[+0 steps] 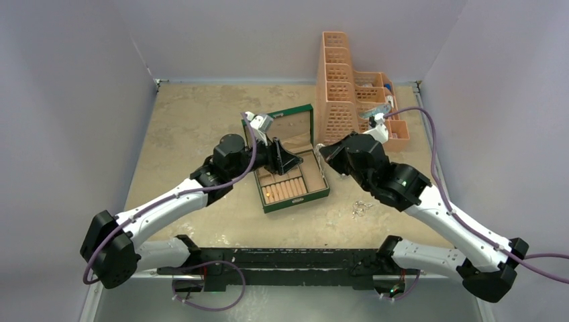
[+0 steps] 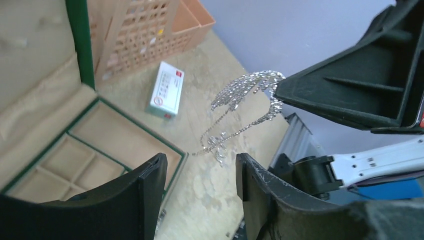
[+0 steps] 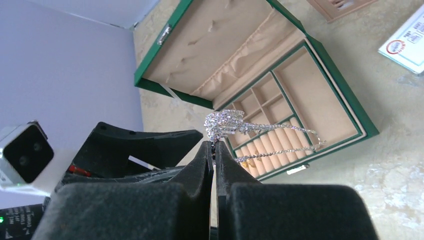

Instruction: Organize the mixed jewelry

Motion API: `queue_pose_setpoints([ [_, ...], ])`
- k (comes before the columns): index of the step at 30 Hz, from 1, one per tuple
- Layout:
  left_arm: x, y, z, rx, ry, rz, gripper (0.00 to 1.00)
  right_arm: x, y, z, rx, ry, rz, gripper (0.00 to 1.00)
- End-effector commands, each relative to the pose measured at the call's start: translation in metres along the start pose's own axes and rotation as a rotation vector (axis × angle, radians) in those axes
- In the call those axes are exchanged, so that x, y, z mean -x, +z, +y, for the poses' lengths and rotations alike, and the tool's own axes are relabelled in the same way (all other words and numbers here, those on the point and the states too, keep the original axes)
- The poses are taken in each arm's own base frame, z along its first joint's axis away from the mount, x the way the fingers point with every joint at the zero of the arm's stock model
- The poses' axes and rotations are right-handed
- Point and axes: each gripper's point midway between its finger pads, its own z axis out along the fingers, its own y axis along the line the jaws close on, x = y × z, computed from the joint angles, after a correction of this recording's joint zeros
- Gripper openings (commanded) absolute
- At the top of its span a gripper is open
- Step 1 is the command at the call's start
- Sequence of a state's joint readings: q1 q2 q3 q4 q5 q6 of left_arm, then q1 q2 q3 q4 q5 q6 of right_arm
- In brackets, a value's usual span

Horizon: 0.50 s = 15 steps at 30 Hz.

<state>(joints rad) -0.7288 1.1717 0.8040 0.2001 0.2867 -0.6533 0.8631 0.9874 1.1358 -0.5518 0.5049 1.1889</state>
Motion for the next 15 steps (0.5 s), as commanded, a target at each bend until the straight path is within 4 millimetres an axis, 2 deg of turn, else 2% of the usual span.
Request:
queue_pose_setpoints([
  [1,0.036,0.012,-0.017,-0.113,0.316,-0.17,0.53,0.034,-0.009,0.044,0.111,0.112,-0.104,0.0],
  [7,0.034,0.011,-0.021,-0.195,0.44,-0.261,0.54,0.047,-0.011,0.069,0.178,0.128,-0.136,0.0],
  [12,0.037,0.019,-0.021,-0.203,0.451,-0.277,0.54,0.054,-0.013,0.09,0.23,0.137,-0.146,0.0],
  [15,0.041,0.023,-0.027,-0.232,0.446,-0.283,0.54,0.057,-0.014,0.096,0.244,0.139,-0.154,0.0],
])
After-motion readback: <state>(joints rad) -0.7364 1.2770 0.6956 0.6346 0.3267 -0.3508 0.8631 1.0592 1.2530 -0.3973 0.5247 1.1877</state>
